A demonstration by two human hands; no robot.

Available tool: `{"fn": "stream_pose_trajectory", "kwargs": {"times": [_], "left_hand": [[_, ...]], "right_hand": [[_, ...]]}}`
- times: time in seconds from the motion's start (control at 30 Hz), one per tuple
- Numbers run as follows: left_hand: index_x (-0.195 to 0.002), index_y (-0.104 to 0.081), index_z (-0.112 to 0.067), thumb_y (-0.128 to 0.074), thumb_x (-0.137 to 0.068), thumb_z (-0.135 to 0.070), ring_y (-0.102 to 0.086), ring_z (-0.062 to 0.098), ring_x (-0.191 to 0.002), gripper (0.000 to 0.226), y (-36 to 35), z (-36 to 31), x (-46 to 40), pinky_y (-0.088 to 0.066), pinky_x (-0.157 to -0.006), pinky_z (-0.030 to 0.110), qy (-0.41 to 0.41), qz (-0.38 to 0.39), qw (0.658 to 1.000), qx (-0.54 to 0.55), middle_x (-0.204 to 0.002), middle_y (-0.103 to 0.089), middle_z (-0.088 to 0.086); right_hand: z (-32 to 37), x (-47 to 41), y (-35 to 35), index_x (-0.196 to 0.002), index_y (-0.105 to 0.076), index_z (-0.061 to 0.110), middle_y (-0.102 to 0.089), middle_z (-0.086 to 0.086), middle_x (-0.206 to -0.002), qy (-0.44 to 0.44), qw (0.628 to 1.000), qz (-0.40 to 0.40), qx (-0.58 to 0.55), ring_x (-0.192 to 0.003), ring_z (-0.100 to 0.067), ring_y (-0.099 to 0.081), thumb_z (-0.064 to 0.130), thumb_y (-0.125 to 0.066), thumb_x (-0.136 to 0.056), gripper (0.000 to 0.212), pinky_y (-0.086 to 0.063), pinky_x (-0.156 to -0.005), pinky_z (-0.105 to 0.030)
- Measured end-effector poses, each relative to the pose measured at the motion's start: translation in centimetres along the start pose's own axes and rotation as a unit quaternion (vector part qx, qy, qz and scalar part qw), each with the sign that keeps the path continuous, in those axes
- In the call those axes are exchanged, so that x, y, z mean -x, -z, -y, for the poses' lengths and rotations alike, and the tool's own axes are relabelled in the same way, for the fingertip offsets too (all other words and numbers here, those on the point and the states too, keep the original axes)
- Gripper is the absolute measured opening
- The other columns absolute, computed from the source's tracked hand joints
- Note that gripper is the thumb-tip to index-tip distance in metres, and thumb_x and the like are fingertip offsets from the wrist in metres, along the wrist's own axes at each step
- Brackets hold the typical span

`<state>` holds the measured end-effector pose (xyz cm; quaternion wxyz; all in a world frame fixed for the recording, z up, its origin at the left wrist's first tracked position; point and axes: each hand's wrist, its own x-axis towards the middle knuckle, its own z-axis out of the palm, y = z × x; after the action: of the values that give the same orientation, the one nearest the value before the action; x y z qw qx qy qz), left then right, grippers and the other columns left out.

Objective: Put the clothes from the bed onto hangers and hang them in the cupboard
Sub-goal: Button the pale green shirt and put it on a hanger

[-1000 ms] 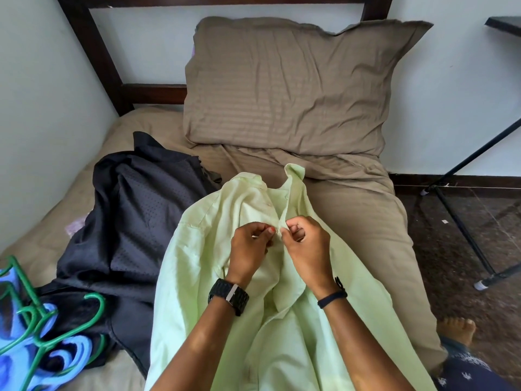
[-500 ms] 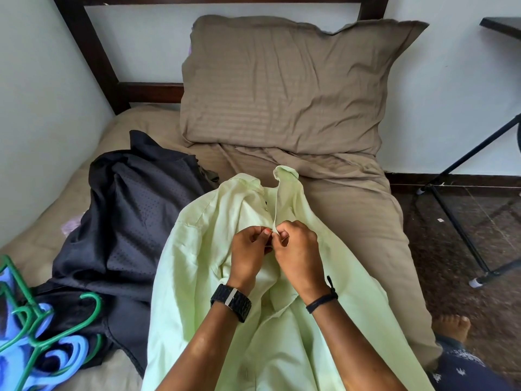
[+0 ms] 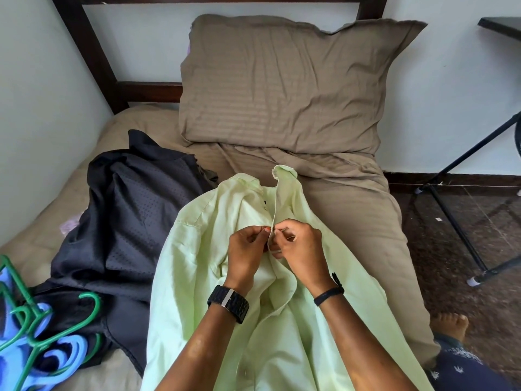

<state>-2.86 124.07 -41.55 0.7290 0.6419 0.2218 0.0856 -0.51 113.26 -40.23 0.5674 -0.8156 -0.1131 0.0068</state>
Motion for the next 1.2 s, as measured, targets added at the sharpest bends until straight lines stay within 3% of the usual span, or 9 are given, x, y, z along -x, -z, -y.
{"fn": "stream_pose_trajectory", "kwargs": {"times": [0.13, 0.43, 0.5, 0.57, 0.67, 0.73, 0.87, 0.97, 1.2], "left_hand": [[-0.079, -0.067, 0.008, -0.061, -0.092, -0.025, -0.061, 0.031, -0.074, 0.035, -0.1, 0.0, 0.0, -0.051, -0.082, 0.054, -0.003, 0.016, 1.000, 0.003, -0.084, -0.066, 0.032], [-0.076, -0.068, -0.003, -0.058, -0.092, -0.011, -0.068, 0.037, -0.082, 0.020, 0.1, 0.2, -0.9, -0.054, -0.083, 0.052, -0.032, 0.022, 0.995, -0.091, -0.083, -0.071, 0.021], [-0.072, -0.066, -0.007, -0.057, -0.093, -0.008, -0.062, 0.030, -0.071, 0.023, 0.3, 0.1, -1.1, -0.052, -0.079, 0.049, -0.043, 0.028, 0.993, -0.108, -0.076, -0.068, 0.021], [-0.069, -0.065, -0.011, -0.055, -0.093, -0.006, -0.056, 0.024, -0.068, 0.027, 0.5, -0.2, -1.3, -0.050, -0.074, 0.047, -0.051, 0.049, 0.992, -0.104, -0.068, -0.064, 0.013], [-0.072, -0.064, -0.010, -0.053, -0.095, -0.006, -0.055, 0.023, -0.071, 0.026, 0.9, -0.8, -1.4, -0.048, -0.070, 0.038, -0.049, 0.092, 0.992, -0.076, -0.070, -0.062, 0.010], [-0.077, -0.064, -0.007, -0.051, -0.096, -0.005, -0.060, 0.019, -0.071, 0.022, 0.8, -1.1, -1.3, -0.052, -0.070, 0.028, -0.043, 0.124, 0.990, -0.052, -0.073, -0.064, 0.008], [-0.083, -0.062, -0.005, -0.051, -0.094, 0.000, -0.061, 0.016, -0.073, 0.016, 0.7, -1.2, -1.7, -0.052, -0.072, 0.025, -0.025, 0.161, 0.986, -0.029, -0.079, -0.065, 0.008], [-0.086, -0.062, -0.002, -0.053, -0.093, 0.000, -0.060, 0.014, -0.071, 0.011, 0.7, -1.0, -2.1, -0.049, -0.070, 0.023, -0.030, 0.170, 0.984, -0.031, -0.080, -0.064, 0.009], [-0.091, -0.062, 0.001, -0.059, -0.091, -0.004, -0.063, 0.017, -0.076, 0.006, 0.7, -0.8, -2.4, -0.051, -0.070, 0.024, -0.041, 0.174, 0.984, 0.012, -0.086, -0.066, 0.013]], "right_hand": [[-0.1, -0.1, -0.1, -0.079, -0.064, 0.006, -0.068, -0.003, -0.061, 0.010, 1.000, -0.008, 0.026, -0.052, -0.016, -0.065, 0.009, -0.063, -0.088, 0.010, -0.057, -0.054, -0.036], [-0.6, 0.3, -0.8, -0.074, -0.068, 0.009, -0.066, 0.005, -0.068, 0.025, 0.996, -0.075, 0.037, -0.066, -0.004, -0.062, 0.003, -0.068, -0.082, 0.010, -0.044, -0.061, -0.008], [-0.5, 0.1, -0.6, -0.076, -0.070, 0.008, -0.068, 0.006, -0.069, -0.015, 0.998, -0.060, -0.002, -0.066, -0.004, -0.064, 0.003, -0.066, -0.082, 0.010, -0.049, -0.065, -0.011], [-0.3, -0.4, -0.2, -0.077, -0.070, 0.007, -0.069, 0.000, -0.070, -0.084, 0.993, -0.039, -0.077, -0.066, -0.013, -0.065, 0.002, -0.064, -0.083, 0.010, -0.057, -0.067, -0.026], [0.4, -1.0, 0.8, -0.076, -0.065, 0.002, -0.062, -0.007, -0.070, -0.201, 0.940, 0.030, -0.272, -0.067, -0.019, -0.059, -0.003, -0.059, -0.087, 0.014, -0.058, -0.065, -0.031], [0.5, -1.1, 1.1, -0.076, -0.064, 0.003, -0.061, -0.007, -0.072, -0.207, 0.930, 0.027, -0.302, -0.066, -0.017, -0.060, -0.004, -0.060, -0.087, 0.013, -0.059, -0.064, -0.031], [-0.4, -0.7, 0.5, -0.080, -0.067, 0.010, -0.066, -0.001, -0.076, -0.016, 0.997, -0.061, -0.043, -0.064, -0.016, -0.067, 0.002, -0.065, -0.087, 0.011, -0.060, -0.061, -0.036], [-0.7, -0.7, 0.3, -0.085, -0.069, 0.010, -0.067, -0.002, -0.079, 0.115, 0.982, -0.072, 0.130, -0.065, -0.019, -0.065, 0.003, -0.063, -0.086, 0.009, -0.057, -0.064, -0.039], [-0.2, -1.1, 0.7, -0.086, -0.071, 0.008, -0.066, -0.007, -0.078, 0.160, 0.962, -0.055, 0.213, -0.068, -0.021, -0.062, 0.006, -0.066, -0.085, 0.005, -0.053, -0.066, -0.034]]}}
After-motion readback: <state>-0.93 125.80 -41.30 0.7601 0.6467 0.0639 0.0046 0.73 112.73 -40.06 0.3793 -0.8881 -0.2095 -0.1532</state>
